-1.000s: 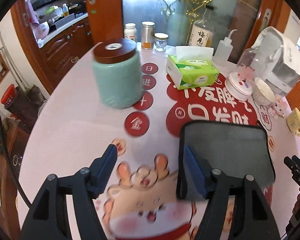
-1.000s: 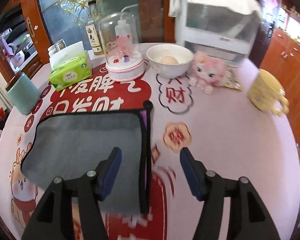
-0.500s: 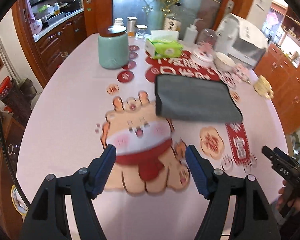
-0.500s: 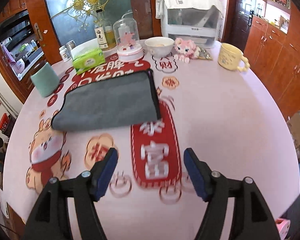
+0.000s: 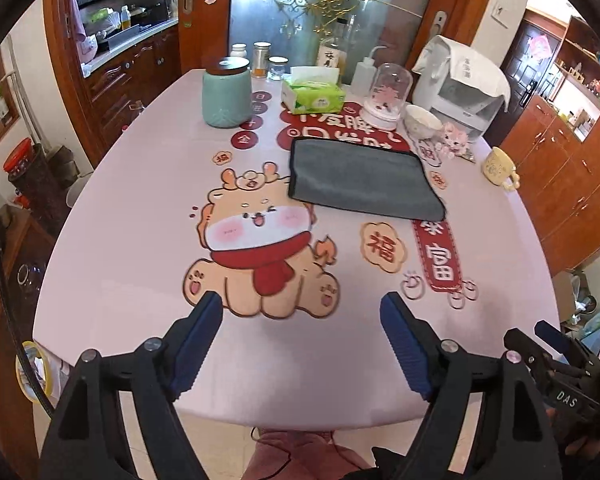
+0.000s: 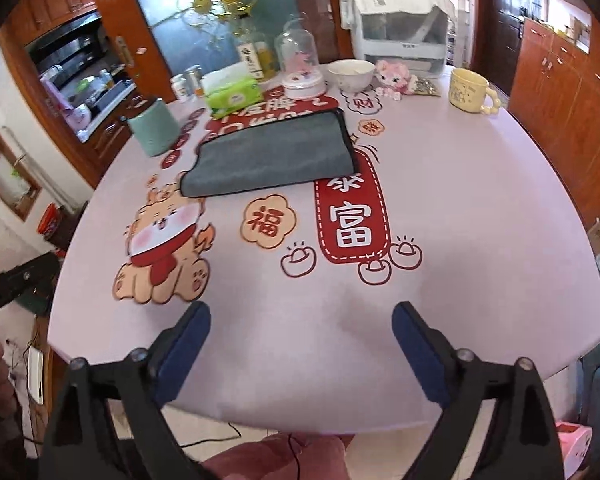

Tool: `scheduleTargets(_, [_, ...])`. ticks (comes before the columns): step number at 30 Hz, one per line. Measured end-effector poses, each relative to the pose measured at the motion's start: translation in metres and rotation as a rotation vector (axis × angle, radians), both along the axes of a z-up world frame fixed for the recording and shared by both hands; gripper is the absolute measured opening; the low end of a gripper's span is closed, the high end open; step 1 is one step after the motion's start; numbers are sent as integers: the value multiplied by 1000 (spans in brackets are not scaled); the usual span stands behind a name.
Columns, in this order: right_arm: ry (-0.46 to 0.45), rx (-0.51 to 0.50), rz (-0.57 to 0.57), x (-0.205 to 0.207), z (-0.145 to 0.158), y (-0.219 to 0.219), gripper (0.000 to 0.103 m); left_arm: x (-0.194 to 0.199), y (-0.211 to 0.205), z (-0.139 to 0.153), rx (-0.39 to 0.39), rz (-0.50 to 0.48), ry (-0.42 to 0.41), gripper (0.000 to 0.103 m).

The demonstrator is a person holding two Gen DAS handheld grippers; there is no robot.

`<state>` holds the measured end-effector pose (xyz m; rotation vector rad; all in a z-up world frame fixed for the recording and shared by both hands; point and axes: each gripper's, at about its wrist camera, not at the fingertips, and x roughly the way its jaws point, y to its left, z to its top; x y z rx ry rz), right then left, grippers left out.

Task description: Fold towel

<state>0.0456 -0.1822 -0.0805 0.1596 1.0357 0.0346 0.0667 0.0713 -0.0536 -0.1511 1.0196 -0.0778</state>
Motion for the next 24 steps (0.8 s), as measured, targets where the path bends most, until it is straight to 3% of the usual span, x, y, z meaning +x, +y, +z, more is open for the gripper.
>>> scheduleTargets(12, [-8, 26, 58, -37, 53, -5, 95, -35, -51, 33, 51, -47, -32, 89])
scheduleTargets(21, [-24, 34, -24, -67, 63, -7, 96, -59, -65, 38, 55, -48, -64, 93])
scheduleTargets(24, [-35, 39, -52, -71, 60, -10, 103, -63, -63, 37, 72, -29, -77, 94])
